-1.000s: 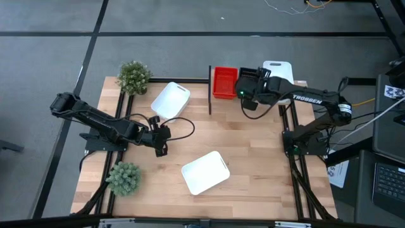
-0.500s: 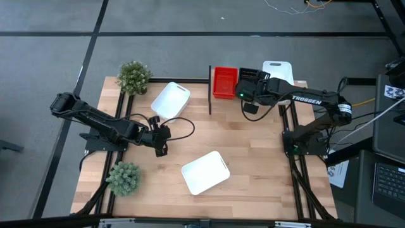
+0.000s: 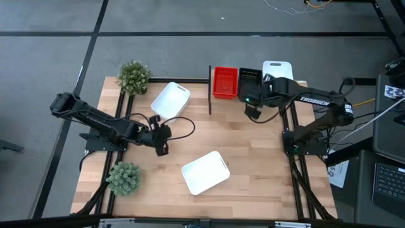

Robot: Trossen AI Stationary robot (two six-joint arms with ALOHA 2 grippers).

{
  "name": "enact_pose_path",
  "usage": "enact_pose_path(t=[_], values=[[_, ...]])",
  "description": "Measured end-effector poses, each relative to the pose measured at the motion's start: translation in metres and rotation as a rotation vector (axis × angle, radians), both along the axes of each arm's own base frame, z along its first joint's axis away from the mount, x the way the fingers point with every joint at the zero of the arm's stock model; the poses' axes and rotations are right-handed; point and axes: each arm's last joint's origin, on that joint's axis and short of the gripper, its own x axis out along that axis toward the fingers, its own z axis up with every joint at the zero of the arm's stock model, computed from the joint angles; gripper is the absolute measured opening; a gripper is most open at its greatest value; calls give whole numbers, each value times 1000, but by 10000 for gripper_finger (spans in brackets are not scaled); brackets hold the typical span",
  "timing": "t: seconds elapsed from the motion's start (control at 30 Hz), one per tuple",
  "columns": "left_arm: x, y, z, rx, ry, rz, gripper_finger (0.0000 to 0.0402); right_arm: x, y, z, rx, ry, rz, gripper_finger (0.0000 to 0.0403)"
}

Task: Stack baskets on shelf by color
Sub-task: Move the top white bin to the center of the table

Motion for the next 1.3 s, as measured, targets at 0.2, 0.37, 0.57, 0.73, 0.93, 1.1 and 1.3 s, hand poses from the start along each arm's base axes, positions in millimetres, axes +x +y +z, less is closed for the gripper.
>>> enact_pose_path(t=[0.2, 0.37, 0.57, 0.73, 0.93, 1.1, 1.3], values=[[3, 8, 1, 7, -22, 45, 0, -1, 24, -15, 278, -2, 38, 75], [4, 12, 2, -3, -32, 64, 0, 12, 46, -48, 342, -73, 47, 75], [4, 14, 2, 28, -25, 64, 0, 35, 83, -85, 526, -283, 237, 75], [4, 30, 8, 241, -67, 258, 0, 34, 108, -101, 583, -319, 267, 75], [9, 87, 4, 69, 2, 395, 0, 29, 132, -103, 630, -322, 247, 75], [4, 127, -16, -131, 96, 470, 0, 25, 150, -102, 661, -333, 265, 75], [19, 111, -33, -483, 104, 325, 0, 17, 170, -102, 685, -318, 309, 75]])
